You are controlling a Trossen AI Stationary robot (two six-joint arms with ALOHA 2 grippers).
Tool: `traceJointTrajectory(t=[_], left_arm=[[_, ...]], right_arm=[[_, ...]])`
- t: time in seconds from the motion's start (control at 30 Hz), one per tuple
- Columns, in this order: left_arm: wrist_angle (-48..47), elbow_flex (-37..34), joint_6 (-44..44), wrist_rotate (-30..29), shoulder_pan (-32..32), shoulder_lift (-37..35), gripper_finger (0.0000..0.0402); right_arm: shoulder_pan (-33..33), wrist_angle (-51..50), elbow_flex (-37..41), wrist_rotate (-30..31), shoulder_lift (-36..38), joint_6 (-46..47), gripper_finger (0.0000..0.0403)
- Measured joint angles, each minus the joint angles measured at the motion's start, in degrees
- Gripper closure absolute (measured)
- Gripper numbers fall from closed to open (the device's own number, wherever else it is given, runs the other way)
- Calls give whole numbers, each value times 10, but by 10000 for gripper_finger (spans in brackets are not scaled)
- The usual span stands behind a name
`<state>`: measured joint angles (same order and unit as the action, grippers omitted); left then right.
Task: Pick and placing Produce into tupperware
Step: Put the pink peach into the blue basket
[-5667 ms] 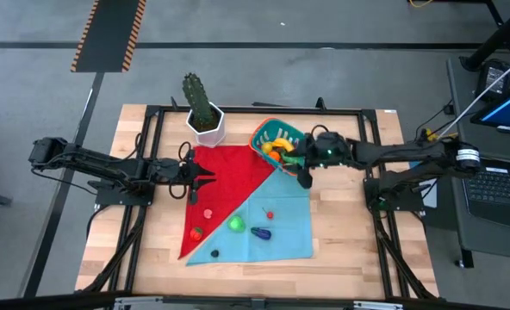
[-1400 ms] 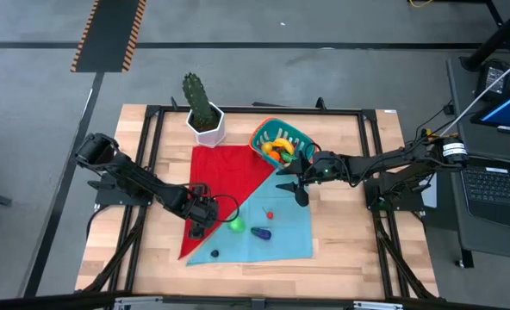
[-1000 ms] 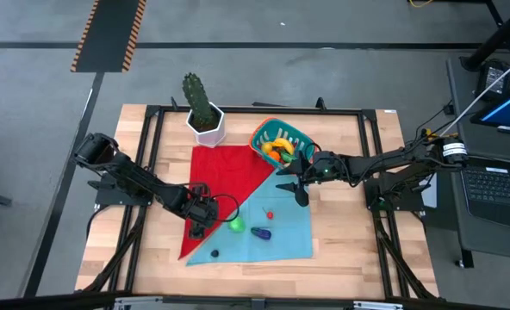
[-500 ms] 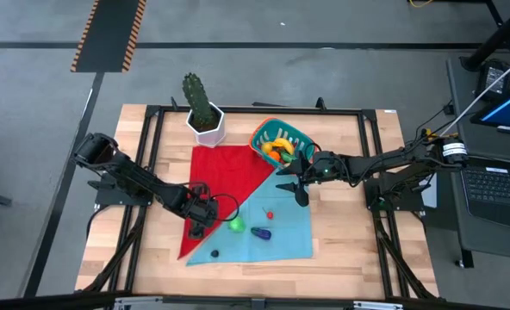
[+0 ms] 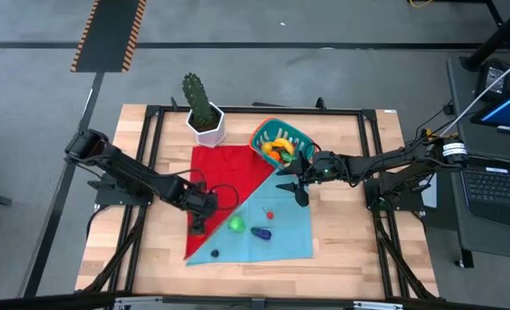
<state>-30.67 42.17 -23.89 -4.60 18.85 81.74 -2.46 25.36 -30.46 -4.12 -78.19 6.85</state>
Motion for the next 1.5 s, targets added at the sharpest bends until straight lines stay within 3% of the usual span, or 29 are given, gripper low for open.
traceJointTrajectory(t=[0.3, 1.07, 1.5], left_arm=[[2, 0, 1, -2, 4, -32, 326], [5, -9, 0, -6, 19, 13, 327], [5, -9, 5, -35, 19, 13, 259]], right_arm=[[0, -1, 0, 0, 0, 0, 178], [0, 0, 0, 0, 0, -1, 178], [0, -1, 0, 0, 0, 0, 178]])
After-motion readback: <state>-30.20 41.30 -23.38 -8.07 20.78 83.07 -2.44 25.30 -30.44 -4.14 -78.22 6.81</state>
